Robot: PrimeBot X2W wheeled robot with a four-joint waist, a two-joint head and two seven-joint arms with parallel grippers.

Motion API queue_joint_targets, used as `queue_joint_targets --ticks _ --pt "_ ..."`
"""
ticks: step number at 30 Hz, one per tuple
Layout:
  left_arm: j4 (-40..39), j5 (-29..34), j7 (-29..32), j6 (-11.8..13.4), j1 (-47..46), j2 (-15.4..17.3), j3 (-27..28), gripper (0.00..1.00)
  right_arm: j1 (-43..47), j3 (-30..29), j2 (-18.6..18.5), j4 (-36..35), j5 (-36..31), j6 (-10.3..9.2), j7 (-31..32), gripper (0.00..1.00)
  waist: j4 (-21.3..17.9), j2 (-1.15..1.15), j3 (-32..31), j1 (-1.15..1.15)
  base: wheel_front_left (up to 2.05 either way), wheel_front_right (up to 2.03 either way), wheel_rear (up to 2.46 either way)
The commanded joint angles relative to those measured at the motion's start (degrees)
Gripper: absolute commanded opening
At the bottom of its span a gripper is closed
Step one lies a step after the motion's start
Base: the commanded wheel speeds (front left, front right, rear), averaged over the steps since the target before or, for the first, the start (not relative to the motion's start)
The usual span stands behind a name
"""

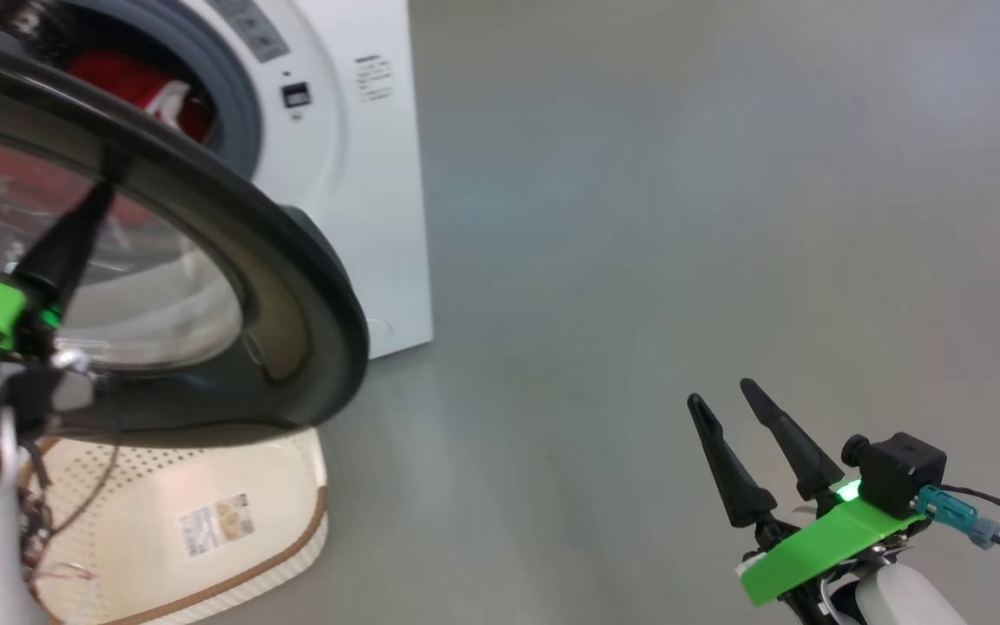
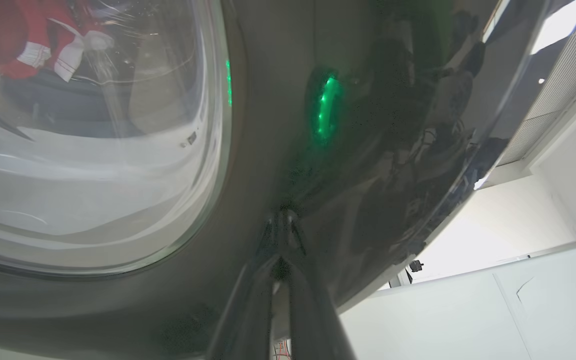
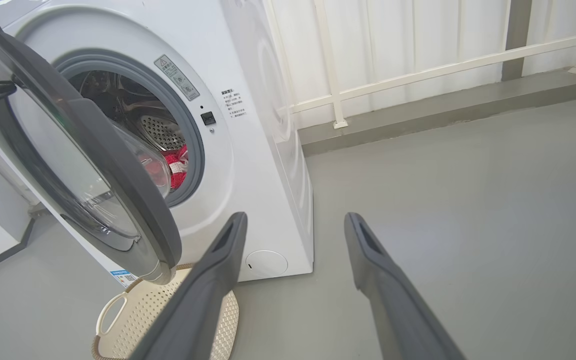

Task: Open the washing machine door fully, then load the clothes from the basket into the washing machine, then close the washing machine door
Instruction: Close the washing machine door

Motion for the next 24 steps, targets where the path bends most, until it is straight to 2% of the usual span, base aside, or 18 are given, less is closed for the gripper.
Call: queue_joint_targets --ticks 1,10,24 --pt "-0.5 0.8 -0.6 -1.1 -3.3 2.9 2.2 0.00 -2.1 0.6 0.2 -1.7 -0.4 0.09 -0.3 1.00 -2.1 0.00 1.8 0.00 0.00 0.00 0.00" --pt "6.2 1.9 -3.3 -3.6 -6.9 5.7 4.6 0.00 -1.9 -0.4 1.6 -2.1 -0.8 0.09 -0.3 1.00 -5.2 0.00 3.3 0.00 0.00 0.00 0.00" --pt "11.0 1.8 -4.3 -5.9 -10.3 5.4 4.2 0.00 -2.4 -0.9 2.0 -2.2 -1.1 0.09 -0.3 1.00 -5.3 0.00 3.8 0.00 0.00 0.00 0.00"
